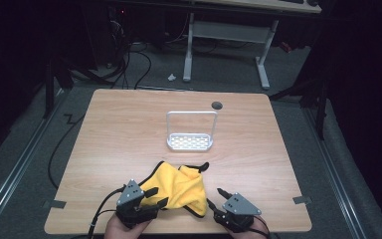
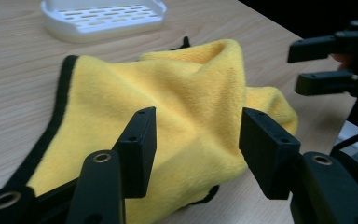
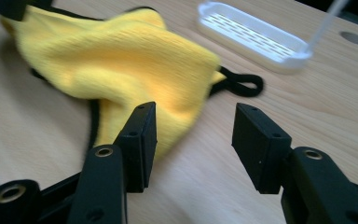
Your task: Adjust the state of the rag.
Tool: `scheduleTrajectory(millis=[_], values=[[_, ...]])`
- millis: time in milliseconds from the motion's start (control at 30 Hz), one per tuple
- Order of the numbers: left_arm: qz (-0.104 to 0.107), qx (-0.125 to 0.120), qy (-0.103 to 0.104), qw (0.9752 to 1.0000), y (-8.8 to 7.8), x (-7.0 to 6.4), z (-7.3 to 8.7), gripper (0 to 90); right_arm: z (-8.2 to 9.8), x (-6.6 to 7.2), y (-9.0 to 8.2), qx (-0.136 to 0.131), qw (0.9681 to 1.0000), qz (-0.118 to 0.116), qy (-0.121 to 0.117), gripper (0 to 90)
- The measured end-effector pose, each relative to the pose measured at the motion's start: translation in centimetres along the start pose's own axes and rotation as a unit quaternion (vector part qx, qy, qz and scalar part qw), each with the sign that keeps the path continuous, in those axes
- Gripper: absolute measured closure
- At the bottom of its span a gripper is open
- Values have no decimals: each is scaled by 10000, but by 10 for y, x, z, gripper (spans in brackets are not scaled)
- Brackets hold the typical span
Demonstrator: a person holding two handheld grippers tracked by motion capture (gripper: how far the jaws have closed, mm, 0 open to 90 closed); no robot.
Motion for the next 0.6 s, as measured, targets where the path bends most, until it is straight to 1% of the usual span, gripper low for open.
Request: scheduleTrajectory(millis=[33,100,167,233,267,300,367,400,500,567,600], values=[[-36,-26,-58,10000,-3,2,1,468,-2,5,0,-17,10000,-61,-14,505],[-67,-108,-119,9998,-9,2,5,466,-4,14,1,-9,9998,-134,-124,505],[-76,-92,-150,9998,-12,3,10,467,-6,21,3,28,9995,-194,-236,505],[-85,-41,-209,9997,-13,3,15,473,-6,25,6,61,9993,-217,-301,505],[-57,-39,-232,9997,-14,2,17,481,-6,25,8,88,9993,-235,-294,505],[-41,-13,-205,9998,-15,1,19,510,-6,26,10,132,9992,-239,-287,506],[-119,51,-140,9998,-16,-3,23,556,-5,25,12,192,9991,-240,-291,508],[-105,60,-124,9999,-17,-5,25,580,-5,25,13,208,9990,-259,-290,509],[-38,146,-117,9998,-16,-10,32,616,-3,24,15,278,9989,-280,-260,512],[-59,246,-70,9997,-13,-13,35,627,-3,24,16,291,9989,-276,-252,512],[-45,288,-78,9995,-12,-15,37,628,-3,24,16,291,9989,-282,-248,513]])
Point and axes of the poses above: each handheld gripper's, and its own axes: y roughly forward along the jaws, z roughly out of its underside, x roughly to its left, the point moved 2 cm from there along y, roughly forward along the jaws, and after that the axes turned 12 degrees about x, right-handed, at the moved point
